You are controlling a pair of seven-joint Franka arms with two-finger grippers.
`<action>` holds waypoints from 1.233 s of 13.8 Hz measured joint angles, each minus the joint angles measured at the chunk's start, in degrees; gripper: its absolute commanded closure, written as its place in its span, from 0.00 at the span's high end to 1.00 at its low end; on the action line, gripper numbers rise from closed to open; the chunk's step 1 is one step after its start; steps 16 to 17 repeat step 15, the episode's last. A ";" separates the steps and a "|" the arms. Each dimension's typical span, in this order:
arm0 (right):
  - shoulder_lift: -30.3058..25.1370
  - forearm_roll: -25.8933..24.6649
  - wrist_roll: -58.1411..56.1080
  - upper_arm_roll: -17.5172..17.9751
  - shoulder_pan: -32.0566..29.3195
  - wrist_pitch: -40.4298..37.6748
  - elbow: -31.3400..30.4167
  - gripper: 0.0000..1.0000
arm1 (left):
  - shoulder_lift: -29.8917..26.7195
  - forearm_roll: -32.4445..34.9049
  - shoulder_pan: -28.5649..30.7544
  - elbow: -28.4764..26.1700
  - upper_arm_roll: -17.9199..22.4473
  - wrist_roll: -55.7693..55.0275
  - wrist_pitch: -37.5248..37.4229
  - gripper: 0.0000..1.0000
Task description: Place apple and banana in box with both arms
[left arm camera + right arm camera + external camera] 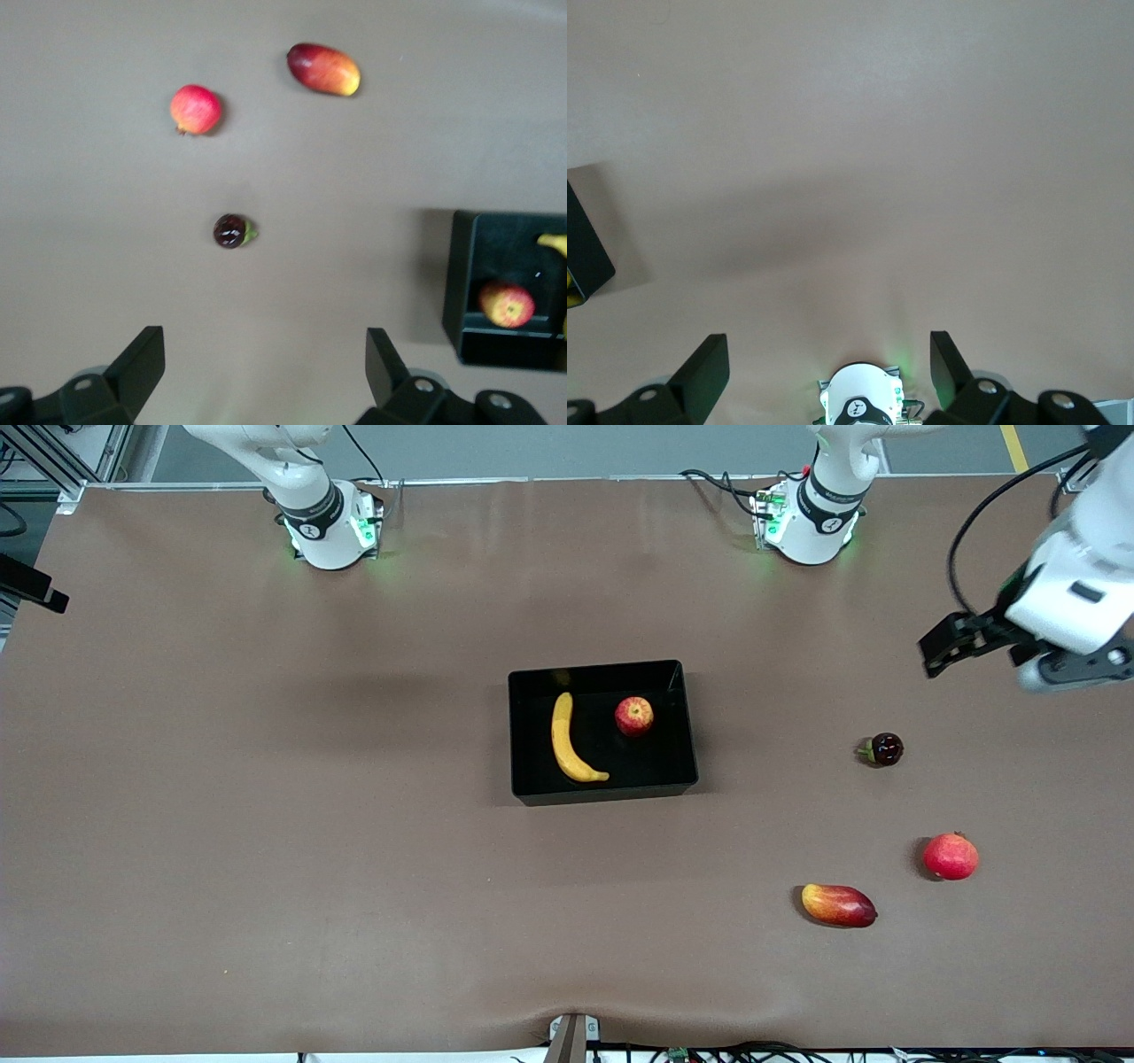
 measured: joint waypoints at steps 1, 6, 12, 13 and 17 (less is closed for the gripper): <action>0.00 0.00 0.00 0.00 0.00 0.00 0.00 1.00 | -1.47 -0.82 0.01 -1.51 1.11 1.80 -0.14 1.00; 0.01 0.00 0.00 0.02 0.00 0.00 0.00 1.00 | -7.59 -6.03 -0.08 -7.61 6.31 10.25 -0.27 1.00; 0.01 0.00 0.00 -0.01 -0.09 0.03 0.00 1.00 | -10.26 -5.91 -2.99 -9.04 6.32 8.08 -1.92 1.00; 0.01 0.01 0.00 -0.01 -0.19 0.07 0.00 1.00 | -10.30 -5.81 -3.25 -9.00 6.32 8.05 -1.92 1.00; 0.01 0.01 0.00 -0.01 -0.39 0.11 0.00 1.00 | -10.33 -4.93 -3.40 -8.69 6.35 8.05 -1.92 1.00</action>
